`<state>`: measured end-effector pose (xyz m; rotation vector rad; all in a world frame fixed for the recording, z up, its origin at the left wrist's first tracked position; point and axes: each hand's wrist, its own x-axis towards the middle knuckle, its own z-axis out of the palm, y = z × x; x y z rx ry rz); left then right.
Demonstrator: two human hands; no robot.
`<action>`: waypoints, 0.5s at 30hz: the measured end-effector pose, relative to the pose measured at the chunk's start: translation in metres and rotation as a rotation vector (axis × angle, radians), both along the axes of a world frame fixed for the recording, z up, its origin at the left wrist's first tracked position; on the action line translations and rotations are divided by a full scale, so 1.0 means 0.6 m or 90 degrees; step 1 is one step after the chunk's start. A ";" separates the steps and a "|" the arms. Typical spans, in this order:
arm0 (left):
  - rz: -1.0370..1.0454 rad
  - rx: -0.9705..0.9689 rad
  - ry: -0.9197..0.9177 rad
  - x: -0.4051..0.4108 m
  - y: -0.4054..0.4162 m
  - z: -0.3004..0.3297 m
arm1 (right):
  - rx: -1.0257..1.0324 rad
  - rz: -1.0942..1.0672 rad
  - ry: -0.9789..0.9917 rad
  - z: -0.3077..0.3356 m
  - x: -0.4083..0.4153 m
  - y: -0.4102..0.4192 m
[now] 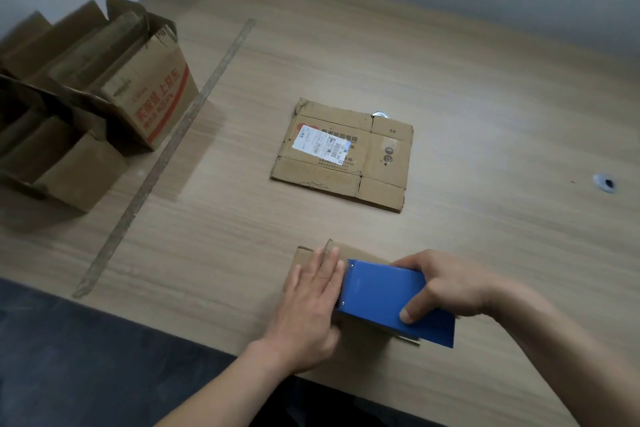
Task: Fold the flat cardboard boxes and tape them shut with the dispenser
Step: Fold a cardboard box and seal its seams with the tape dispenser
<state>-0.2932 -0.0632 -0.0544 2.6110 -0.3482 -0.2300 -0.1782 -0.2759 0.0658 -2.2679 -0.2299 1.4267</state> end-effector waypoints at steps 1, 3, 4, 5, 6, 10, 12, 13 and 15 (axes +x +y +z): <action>-0.018 0.051 0.030 0.005 0.000 -0.006 | 0.001 -0.002 -0.004 -0.003 0.001 -0.002; -0.013 0.095 0.003 0.011 0.001 -0.019 | 0.010 -0.009 -0.003 -0.004 0.003 -0.004; -0.003 0.112 -0.028 0.011 0.001 -0.026 | 0.018 -0.008 0.003 -0.005 0.004 -0.004; 0.006 0.125 -0.040 0.010 0.001 -0.035 | 0.025 -0.006 0.007 -0.006 0.006 -0.003; 0.011 0.138 -0.047 0.010 0.001 -0.040 | 0.027 -0.004 0.010 -0.007 0.007 -0.003; -0.011 0.200 -0.094 0.010 0.003 -0.036 | 0.023 0.008 0.011 0.002 0.007 -0.046; -0.014 0.228 -0.101 0.012 0.004 -0.034 | 0.020 -0.010 0.004 0.008 0.003 -0.099; -0.015 0.238 -0.098 0.012 0.003 -0.034 | 0.019 -0.026 0.005 0.011 -0.001 -0.125; -0.014 0.248 -0.096 0.012 -0.003 -0.036 | 0.015 -0.048 0.009 0.018 -0.013 -0.170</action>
